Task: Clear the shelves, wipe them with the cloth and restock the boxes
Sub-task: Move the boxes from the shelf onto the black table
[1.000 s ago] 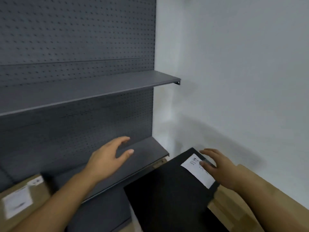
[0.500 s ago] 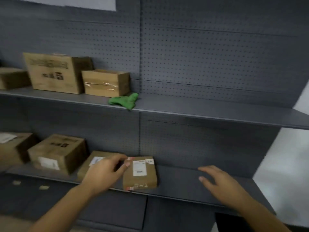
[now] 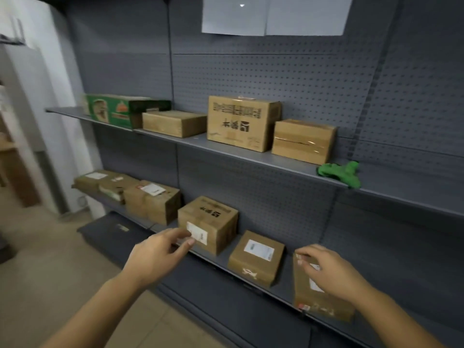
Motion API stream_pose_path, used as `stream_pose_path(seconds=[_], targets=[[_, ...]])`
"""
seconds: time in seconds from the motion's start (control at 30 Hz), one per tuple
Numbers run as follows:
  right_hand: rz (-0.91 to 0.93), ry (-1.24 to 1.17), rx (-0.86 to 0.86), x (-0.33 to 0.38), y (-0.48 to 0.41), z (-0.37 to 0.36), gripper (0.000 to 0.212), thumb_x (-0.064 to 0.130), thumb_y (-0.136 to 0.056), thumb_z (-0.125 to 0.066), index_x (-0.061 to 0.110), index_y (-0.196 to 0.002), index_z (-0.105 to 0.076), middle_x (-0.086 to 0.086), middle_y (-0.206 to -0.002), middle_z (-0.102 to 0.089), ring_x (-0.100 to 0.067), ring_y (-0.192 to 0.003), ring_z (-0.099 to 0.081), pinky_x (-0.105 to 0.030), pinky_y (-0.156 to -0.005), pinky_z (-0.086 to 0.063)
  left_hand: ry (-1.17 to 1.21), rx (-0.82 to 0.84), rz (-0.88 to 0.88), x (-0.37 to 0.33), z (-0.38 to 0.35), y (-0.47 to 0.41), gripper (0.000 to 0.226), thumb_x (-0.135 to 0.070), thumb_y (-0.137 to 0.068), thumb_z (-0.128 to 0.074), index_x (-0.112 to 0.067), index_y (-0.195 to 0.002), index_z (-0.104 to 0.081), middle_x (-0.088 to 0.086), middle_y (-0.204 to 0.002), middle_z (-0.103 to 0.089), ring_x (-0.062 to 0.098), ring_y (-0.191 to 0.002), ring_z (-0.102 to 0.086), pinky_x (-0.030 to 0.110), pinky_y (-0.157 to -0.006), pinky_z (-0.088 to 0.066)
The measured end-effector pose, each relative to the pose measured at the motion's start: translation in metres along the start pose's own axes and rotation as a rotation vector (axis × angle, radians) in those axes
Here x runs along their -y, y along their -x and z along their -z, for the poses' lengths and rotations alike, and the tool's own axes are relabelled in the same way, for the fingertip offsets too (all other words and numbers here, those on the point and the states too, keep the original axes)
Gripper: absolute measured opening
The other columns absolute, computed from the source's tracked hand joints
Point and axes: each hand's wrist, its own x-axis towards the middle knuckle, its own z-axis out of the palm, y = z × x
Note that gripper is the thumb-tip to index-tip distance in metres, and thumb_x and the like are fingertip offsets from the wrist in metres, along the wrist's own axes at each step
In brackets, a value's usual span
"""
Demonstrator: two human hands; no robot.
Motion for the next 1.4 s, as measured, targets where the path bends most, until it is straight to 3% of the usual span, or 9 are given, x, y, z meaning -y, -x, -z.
stream_pose_path(seconds=[0.17,0.37,0.57,0.73,1.03,1.17,1.3,1.4], targets=[[0.113,-0.01,0.016,0.08,-0.061,-0.026,0.031,0.049,-0.101,-0.051,0.043,-0.13,-0.058,0.03,-0.126,-0.051,-0.001,-0.117,-0.054,-0.03,-0.098,-0.048,-0.045,-0.068,0.103,0.069,0.038,0.002,0.043,-0.075,-0.094,-0.034,-0.05,-0.118,-0.058,-0.033,-0.115,-0.06,-0.004,-0.109,-0.058,0.03,-0.088,-0.051],[0.246,0.007,0.075,0.15,-0.133,-0.049,0.033,0.046,-0.103,-0.05,0.038,-0.135,-0.057,0.027,-0.128,-0.051,0.003,-0.113,-0.052,-0.021,-0.093,-0.044,-0.068,-0.121,0.216,0.13,0.059,-0.007,0.043,-0.074,-0.093,-0.035,-0.05,-0.12,-0.057,-0.031,-0.115,-0.059,-0.002,-0.111,-0.058,0.031,-0.089,-0.052],[0.374,0.026,0.121,0.191,-0.21,-0.071,0.035,0.045,-0.103,-0.05,0.037,-0.136,-0.057,0.026,-0.133,-0.052,0.002,-0.119,-0.051,-0.024,-0.097,-0.045,-0.113,-0.162,0.305,0.169,0.07,-0.029,0.043,-0.071,-0.095,-0.036,-0.047,-0.123,-0.058,-0.027,-0.116,-0.061,-0.003,-0.105,-0.059,0.027,-0.085,-0.052],[0.47,-0.005,0.151,0.222,-0.275,-0.079,0.037,0.045,-0.103,-0.051,0.036,-0.138,-0.056,0.023,-0.135,-0.051,0.003,-0.119,-0.047,-0.016,-0.087,-0.035,-0.132,-0.229,0.389,0.196,0.083,-0.056,0.043,-0.071,-0.095,-0.037,-0.047,-0.123,-0.058,-0.028,-0.115,-0.061,-0.006,-0.106,-0.058,0.024,-0.079,-0.048],[0.566,-0.045,0.183,0.286,-0.359,-0.093,0.037,0.041,-0.103,-0.052,0.039,-0.14,-0.052,0.026,-0.132,-0.049,0.007,-0.112,-0.045,-0.002,-0.074,-0.033,-0.125,-0.293,0.488,0.252,0.101,-0.092,0.033,-0.075,-0.093,-0.036,-0.055,-0.113,-0.052,-0.032,-0.106,-0.057,-0.007,-0.103,-0.057,0.024,-0.079,-0.05],[0.607,-0.018,0.19,0.33,-0.395,-0.113,0.038,0.042,-0.103,-0.052,0.04,-0.141,-0.051,0.025,-0.137,-0.049,0.005,-0.116,-0.048,-0.011,-0.08,-0.038,-0.13,-0.318,0.534,0.299,0.117,-0.105,0.043,-0.08,-0.09,-0.033,-0.053,-0.115,-0.056,-0.029,-0.108,-0.062,-0.006,-0.101,-0.059,0.031,-0.084,-0.056],[0.625,0.017,0.194,0.381,-0.434,-0.14,0.038,0.048,-0.102,-0.05,0.045,-0.14,-0.049,0.027,-0.137,-0.048,-0.001,-0.123,-0.05,-0.025,-0.089,-0.043,-0.116,-0.331,0.563,0.353,0.138,-0.122,0.049,-0.077,-0.091,-0.034,-0.048,-0.122,-0.058,-0.026,-0.113,-0.063,-0.005,-0.102,-0.058,0.029,-0.084,-0.055],[0.629,0.011,0.215,0.428,-0.459,-0.162,0.038,0.049,-0.101,-0.05,0.045,-0.139,-0.05,0.026,-0.139,-0.048,-0.001,-0.123,-0.05,-0.026,-0.09,-0.043,-0.117,-0.327,0.576,0.393,0.159,-0.131,0.049,-0.075,-0.093,-0.035,-0.045,-0.125,-0.058,-0.024,-0.116,-0.064,-0.004,-0.104,-0.058,0.028,-0.085,-0.054]])
